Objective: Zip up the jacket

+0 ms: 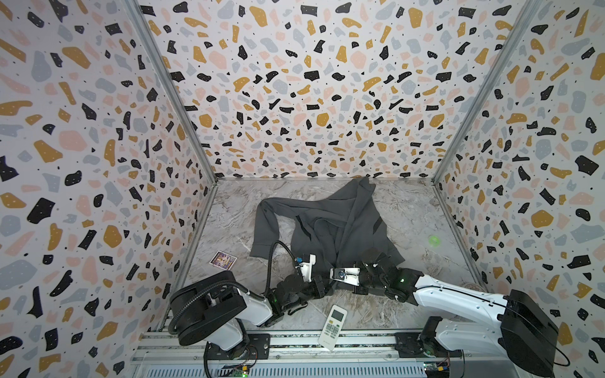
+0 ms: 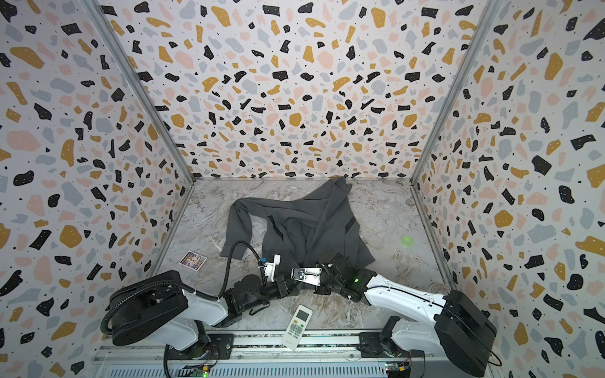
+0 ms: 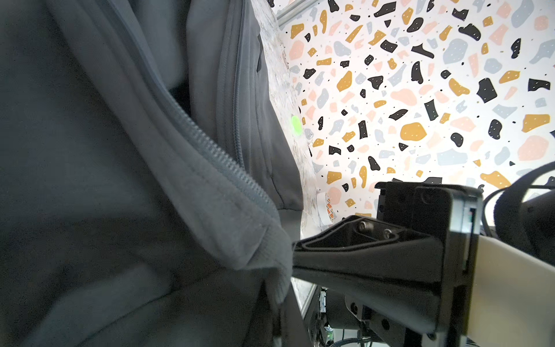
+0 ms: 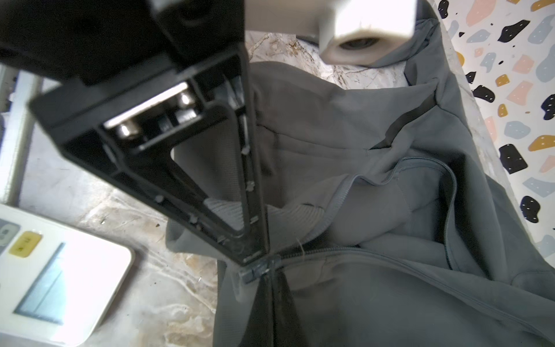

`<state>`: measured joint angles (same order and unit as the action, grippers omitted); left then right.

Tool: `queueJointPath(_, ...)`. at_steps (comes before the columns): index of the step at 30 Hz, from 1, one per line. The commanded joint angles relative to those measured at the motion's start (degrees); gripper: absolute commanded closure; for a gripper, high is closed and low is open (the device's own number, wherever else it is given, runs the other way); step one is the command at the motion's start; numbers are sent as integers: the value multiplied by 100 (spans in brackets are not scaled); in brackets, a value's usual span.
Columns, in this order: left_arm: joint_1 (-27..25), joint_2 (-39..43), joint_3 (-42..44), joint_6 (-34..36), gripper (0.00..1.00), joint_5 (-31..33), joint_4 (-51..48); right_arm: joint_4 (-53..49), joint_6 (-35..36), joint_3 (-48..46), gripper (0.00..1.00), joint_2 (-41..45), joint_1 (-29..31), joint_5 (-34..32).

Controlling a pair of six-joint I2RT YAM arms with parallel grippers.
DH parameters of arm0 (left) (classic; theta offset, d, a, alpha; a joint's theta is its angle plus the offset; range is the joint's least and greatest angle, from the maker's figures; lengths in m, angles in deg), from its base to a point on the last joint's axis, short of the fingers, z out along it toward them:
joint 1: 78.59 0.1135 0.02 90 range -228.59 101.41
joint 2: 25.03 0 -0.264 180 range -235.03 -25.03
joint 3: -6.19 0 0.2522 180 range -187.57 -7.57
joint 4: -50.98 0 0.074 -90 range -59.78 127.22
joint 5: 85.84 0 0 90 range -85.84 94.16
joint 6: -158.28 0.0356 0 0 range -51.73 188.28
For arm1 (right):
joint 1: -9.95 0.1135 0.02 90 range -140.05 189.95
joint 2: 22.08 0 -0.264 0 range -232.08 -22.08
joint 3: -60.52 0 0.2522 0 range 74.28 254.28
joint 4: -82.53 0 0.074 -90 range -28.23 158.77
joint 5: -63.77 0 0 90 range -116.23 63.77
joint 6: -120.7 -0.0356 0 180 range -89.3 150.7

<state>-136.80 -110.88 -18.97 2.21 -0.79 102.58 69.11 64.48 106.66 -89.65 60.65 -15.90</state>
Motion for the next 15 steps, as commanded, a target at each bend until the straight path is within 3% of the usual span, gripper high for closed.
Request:
queueJointPath(1,-107,0,-105,331,100,-545,-355,256,11,424,100,45,-274,-245)
queueJointPath(7,-139,68,-309,670,100,-555,-973,289,-90,550,100,-43,-433,-291)
queueJointPath(15,-174,-39,-310,734,100,-552,-1065,477,-229,588,100,-192,-506,-497)
